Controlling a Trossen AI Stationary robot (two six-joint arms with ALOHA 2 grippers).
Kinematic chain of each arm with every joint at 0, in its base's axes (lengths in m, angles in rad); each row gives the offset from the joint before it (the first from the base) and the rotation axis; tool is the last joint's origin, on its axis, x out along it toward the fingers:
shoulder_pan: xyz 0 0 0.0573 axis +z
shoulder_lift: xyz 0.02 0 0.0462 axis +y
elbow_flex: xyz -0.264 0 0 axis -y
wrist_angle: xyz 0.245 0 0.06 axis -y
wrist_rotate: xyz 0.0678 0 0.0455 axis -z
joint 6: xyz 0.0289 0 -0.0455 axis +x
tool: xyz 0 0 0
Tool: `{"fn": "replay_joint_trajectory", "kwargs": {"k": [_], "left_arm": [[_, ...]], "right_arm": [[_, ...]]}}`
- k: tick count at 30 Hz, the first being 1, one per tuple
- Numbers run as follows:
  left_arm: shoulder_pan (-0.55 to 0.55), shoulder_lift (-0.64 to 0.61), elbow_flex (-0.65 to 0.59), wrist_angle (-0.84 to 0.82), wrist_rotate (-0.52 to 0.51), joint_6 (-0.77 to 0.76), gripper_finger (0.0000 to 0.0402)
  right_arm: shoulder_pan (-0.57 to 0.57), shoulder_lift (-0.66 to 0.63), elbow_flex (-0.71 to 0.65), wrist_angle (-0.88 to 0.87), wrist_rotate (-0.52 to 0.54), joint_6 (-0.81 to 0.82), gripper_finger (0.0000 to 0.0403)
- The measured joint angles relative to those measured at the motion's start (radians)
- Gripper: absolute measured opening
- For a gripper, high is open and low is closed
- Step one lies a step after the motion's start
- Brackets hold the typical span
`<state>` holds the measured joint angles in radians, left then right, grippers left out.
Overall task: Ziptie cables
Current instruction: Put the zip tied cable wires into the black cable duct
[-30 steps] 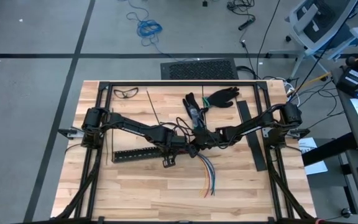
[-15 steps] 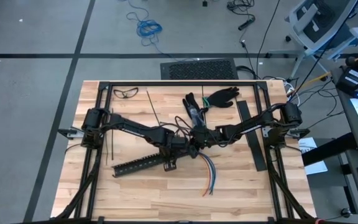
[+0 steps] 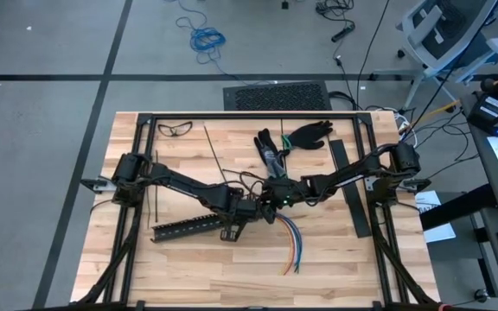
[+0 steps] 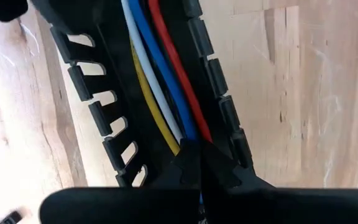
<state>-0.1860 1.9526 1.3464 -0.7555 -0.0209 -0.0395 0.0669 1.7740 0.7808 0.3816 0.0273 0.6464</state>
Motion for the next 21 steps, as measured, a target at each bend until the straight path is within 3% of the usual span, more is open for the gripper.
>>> {"fn": "replay_joint_trajectory", "kwargs": {"k": [7,13,18,21], "left_arm": [[-0.004,0.000,0.000,0.001,-0.011,-0.003,0.0000],[-0.004,0.000,0.000,0.006,-0.006,-0.005,0.0000],[-0.005,0.000,0.000,0.014,-0.005,-0.007,0.0000],[-0.004,0.000,0.000,0.016,-0.003,-0.007,0.0000]], "right_arm": [[0.009,0.082,-0.026,0.036,0.008,0.053,0.0154],[0.010,0.141,-0.025,0.193,0.014,0.110,0.0136],[0.014,0.145,-0.025,0.214,0.043,0.111,0.0097],[0.014,0.145,-0.025,0.199,0.042,0.121,0.0037]]}}
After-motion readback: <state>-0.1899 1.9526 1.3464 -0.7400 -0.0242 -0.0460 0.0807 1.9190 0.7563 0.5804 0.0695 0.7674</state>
